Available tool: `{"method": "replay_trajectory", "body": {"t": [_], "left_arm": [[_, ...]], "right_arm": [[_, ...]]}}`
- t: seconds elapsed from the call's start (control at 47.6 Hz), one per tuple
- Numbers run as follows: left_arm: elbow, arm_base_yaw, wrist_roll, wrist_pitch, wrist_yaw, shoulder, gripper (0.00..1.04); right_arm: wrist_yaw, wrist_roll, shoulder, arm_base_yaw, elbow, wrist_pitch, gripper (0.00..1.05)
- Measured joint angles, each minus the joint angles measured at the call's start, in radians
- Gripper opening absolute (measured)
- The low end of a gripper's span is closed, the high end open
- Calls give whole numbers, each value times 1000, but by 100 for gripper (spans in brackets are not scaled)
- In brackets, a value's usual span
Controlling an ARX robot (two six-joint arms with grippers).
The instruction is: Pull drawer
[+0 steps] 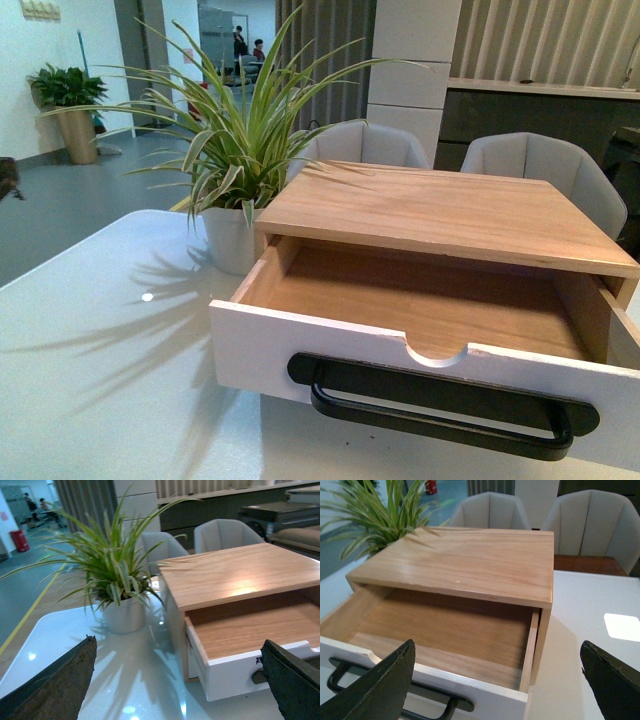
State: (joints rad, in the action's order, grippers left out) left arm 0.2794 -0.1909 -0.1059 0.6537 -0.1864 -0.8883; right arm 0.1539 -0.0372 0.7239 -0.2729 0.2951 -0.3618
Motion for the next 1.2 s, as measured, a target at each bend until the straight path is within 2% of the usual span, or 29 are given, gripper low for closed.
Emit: {"method": "replay_trajectory", "body": {"t": [0.147,0.357,0.378,0.399,0.441,0.483,0.651,0.714,0.777,0.819,0.903,1.197], "left_arm": [[-56,74,69,40,3,29,97],[-57,80,94,41,0,31,97],[-57,68,95,22,45,40,94],[-57,55,96,-19,148,55,89],[-70,51,97,-60,259,81,80],[-93,62,99,-74,308,113,70],[-152,92,100,-106,282,208,36],[-172,153,100,-129,198,251,21],[-188,184,101,-151,196,291,7],[-194,186,103,-158,192,304,2],[-209,187,103,-183,187,343,3],[-250,187,103,-246,187,460,3]], "right_arm": [[30,-85,-37,26,-53,-74,96],[50,-101,-39,31,-63,-80,94],[66,-80,-43,34,-68,-85,89],[62,-53,-51,42,-75,-86,84],[50,-21,-75,57,-97,-85,75],[31,2,-106,79,-124,-80,64],[-24,26,-190,135,-180,-51,31],[-42,28,-225,155,-198,-34,17],[-127,31,-262,214,-215,-10,3],[-143,32,-273,239,-220,-5,2],[-147,34,-308,267,-230,15,2],[-152,34,-406,270,-261,82,2]]}}
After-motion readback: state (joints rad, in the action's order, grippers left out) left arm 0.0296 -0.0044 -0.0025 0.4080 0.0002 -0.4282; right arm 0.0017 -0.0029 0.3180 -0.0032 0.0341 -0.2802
